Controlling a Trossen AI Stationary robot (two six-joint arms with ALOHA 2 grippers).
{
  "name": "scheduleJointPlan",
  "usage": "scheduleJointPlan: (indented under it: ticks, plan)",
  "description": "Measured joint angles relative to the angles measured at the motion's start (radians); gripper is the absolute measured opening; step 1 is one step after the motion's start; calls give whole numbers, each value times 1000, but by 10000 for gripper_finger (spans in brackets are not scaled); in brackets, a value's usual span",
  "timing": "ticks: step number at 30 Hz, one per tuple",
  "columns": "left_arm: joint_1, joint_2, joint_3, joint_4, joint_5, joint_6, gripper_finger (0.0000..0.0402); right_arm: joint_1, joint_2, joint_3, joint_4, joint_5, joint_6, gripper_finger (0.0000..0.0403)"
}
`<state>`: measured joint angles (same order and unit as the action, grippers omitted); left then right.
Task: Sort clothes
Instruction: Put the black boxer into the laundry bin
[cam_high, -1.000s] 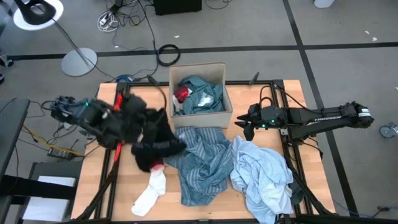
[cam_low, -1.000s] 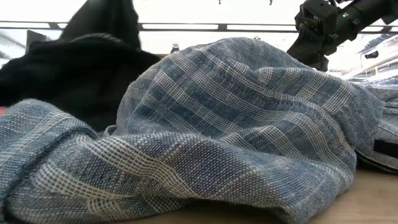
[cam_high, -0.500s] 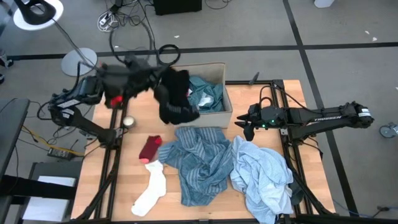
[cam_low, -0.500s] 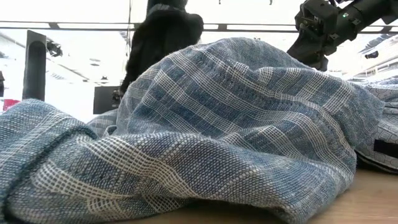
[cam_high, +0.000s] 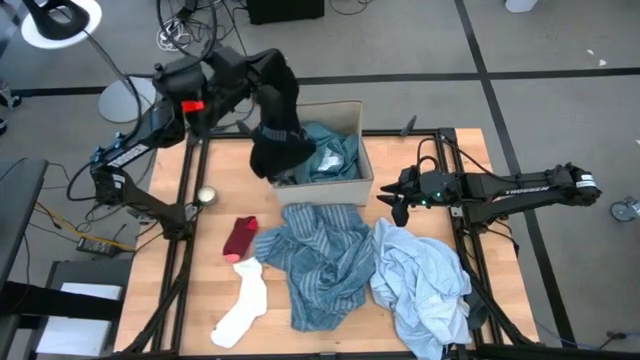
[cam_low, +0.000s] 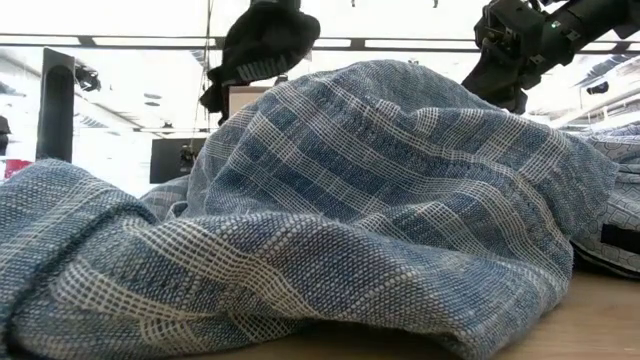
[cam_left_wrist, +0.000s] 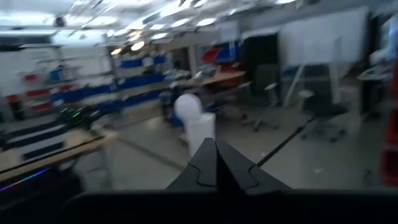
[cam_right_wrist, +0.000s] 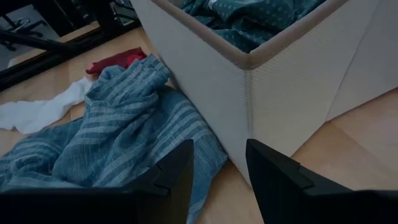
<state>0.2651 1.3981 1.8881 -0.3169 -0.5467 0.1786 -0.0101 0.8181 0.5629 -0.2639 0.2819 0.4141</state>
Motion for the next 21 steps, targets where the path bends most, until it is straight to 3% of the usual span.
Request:
scheduleJointPlan:
  ticks: [6, 10, 21]
  plan:
    - [23, 41, 0, 114, 170, -31, 0, -1, 0, 0, -1, 3, 0, 148]
    - [23, 60, 0, 100, 186, -32, 0, -1, 0, 0, -4, 3, 0, 148]
    - [23, 109, -92, -236, 187, -135, 0, -1, 0, 0, -4, 7, -5, 148]
